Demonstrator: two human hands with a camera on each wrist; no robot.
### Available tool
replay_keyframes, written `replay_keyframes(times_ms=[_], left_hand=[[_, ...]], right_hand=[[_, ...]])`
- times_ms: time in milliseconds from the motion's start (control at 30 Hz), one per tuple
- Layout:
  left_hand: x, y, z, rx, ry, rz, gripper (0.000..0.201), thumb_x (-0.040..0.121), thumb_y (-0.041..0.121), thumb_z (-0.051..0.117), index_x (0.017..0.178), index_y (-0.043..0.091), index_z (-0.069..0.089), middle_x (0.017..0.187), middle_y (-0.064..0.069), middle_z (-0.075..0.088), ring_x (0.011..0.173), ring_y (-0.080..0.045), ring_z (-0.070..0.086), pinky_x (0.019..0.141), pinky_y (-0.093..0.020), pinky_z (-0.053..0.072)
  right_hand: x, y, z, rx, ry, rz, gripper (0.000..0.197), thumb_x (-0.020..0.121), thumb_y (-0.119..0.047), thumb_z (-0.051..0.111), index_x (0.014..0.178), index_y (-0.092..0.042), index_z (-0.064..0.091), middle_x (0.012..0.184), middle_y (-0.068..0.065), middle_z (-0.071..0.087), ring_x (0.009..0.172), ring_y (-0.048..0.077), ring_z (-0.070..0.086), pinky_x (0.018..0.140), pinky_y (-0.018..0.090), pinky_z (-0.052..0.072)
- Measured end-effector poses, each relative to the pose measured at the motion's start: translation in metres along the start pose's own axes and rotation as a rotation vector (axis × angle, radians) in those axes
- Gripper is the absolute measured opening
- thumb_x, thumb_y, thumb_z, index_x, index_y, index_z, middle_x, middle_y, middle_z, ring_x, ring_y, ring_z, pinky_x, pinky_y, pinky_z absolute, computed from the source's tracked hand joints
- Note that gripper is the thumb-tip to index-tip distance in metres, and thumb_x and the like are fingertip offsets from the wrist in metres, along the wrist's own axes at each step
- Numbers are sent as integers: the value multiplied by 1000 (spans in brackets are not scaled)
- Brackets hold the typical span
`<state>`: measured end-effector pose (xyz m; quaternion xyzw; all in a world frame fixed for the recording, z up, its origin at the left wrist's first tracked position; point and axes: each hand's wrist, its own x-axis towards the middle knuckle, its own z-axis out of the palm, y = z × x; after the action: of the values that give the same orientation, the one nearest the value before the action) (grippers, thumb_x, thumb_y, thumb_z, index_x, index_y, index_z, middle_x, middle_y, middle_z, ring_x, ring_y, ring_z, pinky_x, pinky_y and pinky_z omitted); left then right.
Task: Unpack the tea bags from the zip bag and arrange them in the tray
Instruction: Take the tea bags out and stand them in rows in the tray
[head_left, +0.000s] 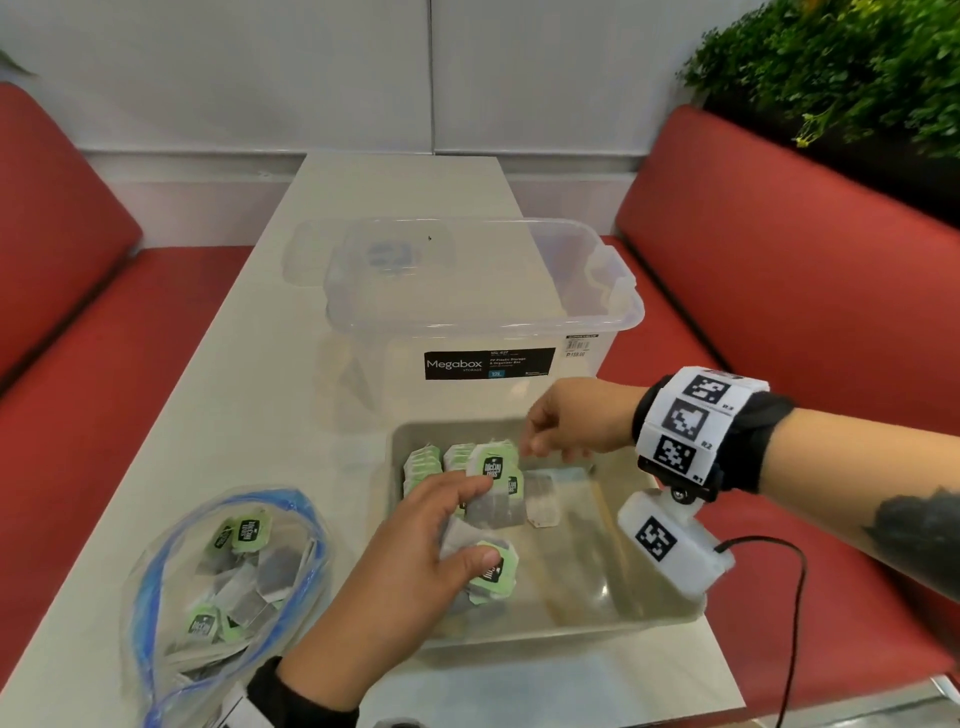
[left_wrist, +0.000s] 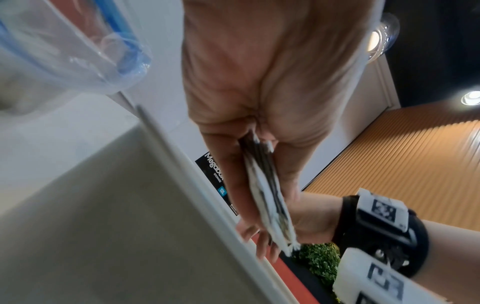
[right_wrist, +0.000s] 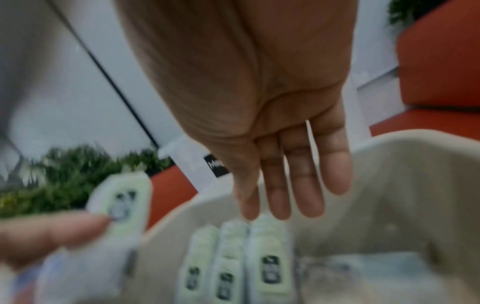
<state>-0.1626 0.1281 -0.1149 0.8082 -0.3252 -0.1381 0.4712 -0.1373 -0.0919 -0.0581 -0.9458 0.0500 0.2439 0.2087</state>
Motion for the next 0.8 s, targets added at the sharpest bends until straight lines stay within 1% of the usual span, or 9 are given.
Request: replay_keyframes(times_ms=[133, 200, 267, 367, 533, 600, 667, 733, 800], left_hand=[[-6, -3, -5, -20, 15, -27, 53, 80, 19, 71, 112, 51, 44, 124, 36, 38, 115, 25, 30, 88, 7, 23], [-9, -3, -6, -40, 17, -38, 52, 80, 18, 71, 114, 50, 45, 122, 38, 37, 111, 29, 30, 86, 8, 22], [-10, -4, -7, -54, 15, -45, 52, 80, 18, 71, 115, 49, 47, 121, 39, 38, 110, 30, 30, 85, 8, 22], [-12, -6, -9, -72, 13, -63, 50, 81, 20, 70, 117, 48, 48, 121, 40, 38, 113, 28, 30, 86, 8, 23], [-14, -6, -13, -74, 16, -67, 50, 82, 22, 69, 119, 48, 48, 123, 39, 39, 115, 27, 29, 87, 8, 22], [-14, -5, -13, -77, 13, -66, 49, 82, 22, 69, 116, 50, 48, 123, 38, 39, 114, 28, 28, 86, 8, 22], [-14, -5, -12, -77, 11, -64, 50, 81, 21, 70, 113, 52, 48, 124, 38, 39, 114, 28, 29, 87, 8, 22], [-15, -5, -12, -80, 8, -71, 50, 80, 21, 71, 111, 54, 49, 126, 38, 37, 116, 27, 29, 90, 7, 21], [-15, -6, -12, -75, 6, -67, 50, 80, 23, 71, 112, 54, 48, 128, 37, 37, 119, 25, 28, 92, 7, 20]], right_hand=[[16, 7, 23, -506, -246, 109, 36, 96, -14, 47, 131, -16, 55, 126, 4, 60, 110, 22, 57, 92, 28, 43], [22, 8, 32, -665, -347, 118, 40, 97, -13, 44, 136, -13, 49, 133, 6, 54, 117, 24, 53, 93, 27, 42], [28, 7, 36, -730, -414, 120, 39, 98, -13, 42, 136, -7, 48, 130, 11, 57, 99, 25, 58, 71, 20, 46], [29, 7, 36, -707, -454, 115, 39, 96, -14, 45, 134, -9, 50, 98, 5, 62, 57, 10, 44, 39, 9, 32], [22, 17, 36, -567, -490, 140, 36, 93, -20, 54, 129, -16, 57, 122, 5, 63, 103, 22, 61, 89, 26, 47], [24, 19, 36, -539, -398, 157, 30, 93, -20, 54, 120, -11, 63, 116, 4, 65, 87, 20, 62, 76, 24, 51], [29, 18, 35, -584, -295, 195, 20, 94, -22, 51, 102, -8, 64, 93, 2, 66, 63, 15, 51, 53, 17, 39], [37, 18, 39, -606, -260, 243, 19, 93, -24, 53, 81, -12, 60, 74, 0, 57, 56, 14, 45, 57, 23, 43], [43, 21, 46, -542, -229, 279, 17, 89, -26, 60, 94, -11, 65, 92, 5, 65, 68, 18, 49, 69, 27, 46]])
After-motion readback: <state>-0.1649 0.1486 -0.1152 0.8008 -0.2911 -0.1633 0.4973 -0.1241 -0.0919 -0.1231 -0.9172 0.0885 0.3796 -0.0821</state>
